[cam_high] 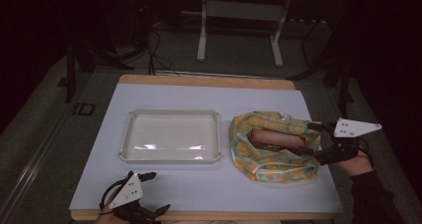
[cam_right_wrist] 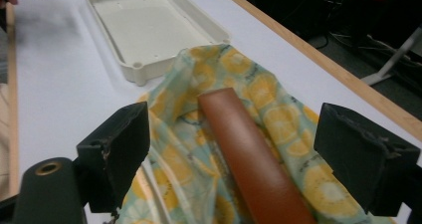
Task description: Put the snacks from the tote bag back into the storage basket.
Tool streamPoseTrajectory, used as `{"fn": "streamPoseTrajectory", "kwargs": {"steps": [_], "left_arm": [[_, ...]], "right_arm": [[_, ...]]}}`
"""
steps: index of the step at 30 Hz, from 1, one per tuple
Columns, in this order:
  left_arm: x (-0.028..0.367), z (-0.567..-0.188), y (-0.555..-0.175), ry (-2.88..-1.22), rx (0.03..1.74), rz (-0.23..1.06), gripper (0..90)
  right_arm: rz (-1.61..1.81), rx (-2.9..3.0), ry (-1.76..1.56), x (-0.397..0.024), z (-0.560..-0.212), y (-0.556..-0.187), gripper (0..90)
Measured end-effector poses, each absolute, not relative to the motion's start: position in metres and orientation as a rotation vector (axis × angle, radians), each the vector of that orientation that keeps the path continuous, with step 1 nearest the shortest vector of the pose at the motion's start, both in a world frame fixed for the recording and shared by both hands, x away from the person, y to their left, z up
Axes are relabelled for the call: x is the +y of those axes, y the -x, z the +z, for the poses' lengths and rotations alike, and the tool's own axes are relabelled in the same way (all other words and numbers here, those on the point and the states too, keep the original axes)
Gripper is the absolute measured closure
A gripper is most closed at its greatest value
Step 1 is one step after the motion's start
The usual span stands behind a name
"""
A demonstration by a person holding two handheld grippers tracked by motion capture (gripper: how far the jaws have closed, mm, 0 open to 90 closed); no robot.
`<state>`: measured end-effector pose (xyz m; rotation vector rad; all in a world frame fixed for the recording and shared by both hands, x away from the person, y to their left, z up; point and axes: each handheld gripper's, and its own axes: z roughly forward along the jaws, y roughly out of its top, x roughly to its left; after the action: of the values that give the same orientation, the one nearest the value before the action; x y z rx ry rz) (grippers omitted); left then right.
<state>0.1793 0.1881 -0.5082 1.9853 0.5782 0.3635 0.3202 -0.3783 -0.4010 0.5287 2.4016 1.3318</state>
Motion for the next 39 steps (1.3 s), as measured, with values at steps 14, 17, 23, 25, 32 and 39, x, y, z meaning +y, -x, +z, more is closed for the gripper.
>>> {"fn": "streamPoseTrajectory", "kwargs": {"steps": [14,17,23,25,32,39], "left_arm": [[0.188,-0.509,-0.179,-1.99,0.575,0.357,0.0],[0.188,-0.509,-0.18,-1.99,0.576,0.356,0.0],[0.188,-0.509,-0.18,-1.989,0.579,0.353,0.0],[0.188,-0.509,-0.18,-1.988,0.58,0.354,0.0],[0.188,-0.509,-0.18,-1.989,0.581,0.351,0.0],[0.188,-0.51,-0.18,-1.988,0.582,0.346,0.0]], "right_arm": [[1.265,2.476,-0.551,-0.37,-0.405,-0.346,19.0],[1.243,2.499,-0.544,-0.368,-0.41,-0.351,19.7],[1.166,2.554,-0.518,-0.365,-0.422,-0.362,27.6],[1.131,2.576,-0.509,-0.363,-0.426,-0.365,30.6],[1.037,2.646,-0.519,-0.36,-0.441,-0.379,34.6],[0.966,2.69,-0.533,-0.362,-0.453,-0.384,34.7]]}}
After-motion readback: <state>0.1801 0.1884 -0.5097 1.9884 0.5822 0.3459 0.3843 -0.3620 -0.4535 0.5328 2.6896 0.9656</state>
